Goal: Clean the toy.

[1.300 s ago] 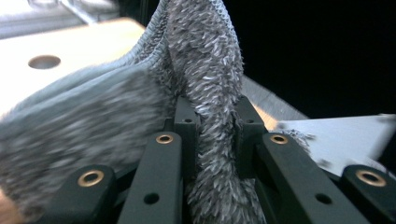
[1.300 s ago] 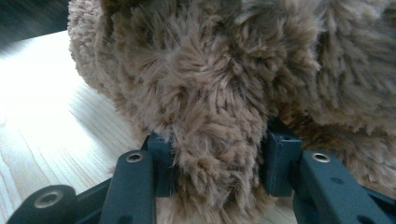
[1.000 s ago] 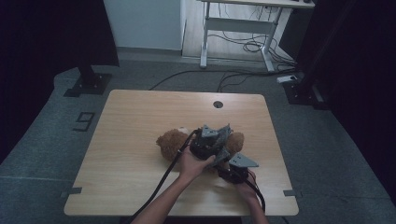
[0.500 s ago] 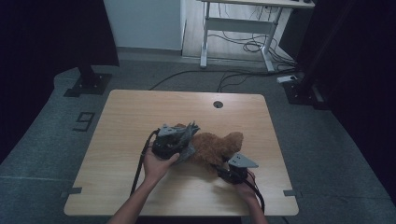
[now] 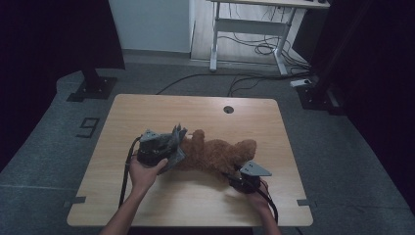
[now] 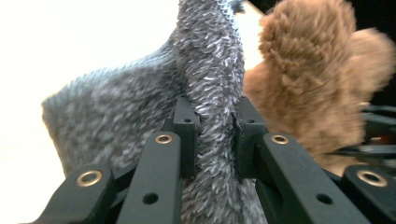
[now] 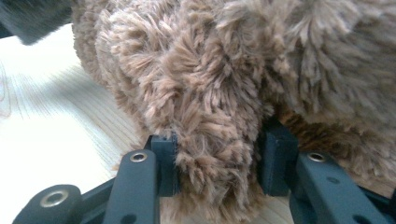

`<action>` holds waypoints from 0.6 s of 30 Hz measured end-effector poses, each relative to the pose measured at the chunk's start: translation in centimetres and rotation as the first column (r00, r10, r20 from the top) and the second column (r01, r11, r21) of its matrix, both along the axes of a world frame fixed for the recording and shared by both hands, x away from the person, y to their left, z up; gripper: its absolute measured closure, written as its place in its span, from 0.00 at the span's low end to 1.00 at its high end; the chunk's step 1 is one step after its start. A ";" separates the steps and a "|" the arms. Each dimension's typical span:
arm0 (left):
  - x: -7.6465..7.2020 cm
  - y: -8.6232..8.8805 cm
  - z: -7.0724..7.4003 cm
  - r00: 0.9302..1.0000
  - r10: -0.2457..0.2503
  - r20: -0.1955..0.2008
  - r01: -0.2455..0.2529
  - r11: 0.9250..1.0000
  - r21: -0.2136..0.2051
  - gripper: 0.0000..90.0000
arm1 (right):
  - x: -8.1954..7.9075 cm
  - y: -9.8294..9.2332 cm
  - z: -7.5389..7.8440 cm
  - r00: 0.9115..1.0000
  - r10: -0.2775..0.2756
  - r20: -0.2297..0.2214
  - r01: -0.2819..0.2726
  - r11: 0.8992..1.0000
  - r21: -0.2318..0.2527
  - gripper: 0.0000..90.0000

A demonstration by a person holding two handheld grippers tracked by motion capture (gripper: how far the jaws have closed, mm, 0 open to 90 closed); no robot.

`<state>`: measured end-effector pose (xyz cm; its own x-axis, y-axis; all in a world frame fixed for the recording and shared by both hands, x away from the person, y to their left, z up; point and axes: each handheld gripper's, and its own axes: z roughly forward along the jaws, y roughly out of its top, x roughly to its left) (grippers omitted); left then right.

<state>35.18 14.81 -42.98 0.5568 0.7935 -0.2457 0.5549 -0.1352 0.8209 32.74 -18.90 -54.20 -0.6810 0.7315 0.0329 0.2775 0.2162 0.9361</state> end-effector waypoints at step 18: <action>0.5 -16.1 2.9 0.963 -0.271 0.007 0.270 0.961 0.055 0.83 | -0.2 0.0 -0.2 1.000 -0.002 0.001 0.002 1.000 0.001 0.64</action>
<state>35.70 -1.30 -40.09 0.7556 0.6244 -0.1982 0.4801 -0.3219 0.8160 32.51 -18.90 -54.37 -0.6797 0.7327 0.0330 0.2770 0.2149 0.9365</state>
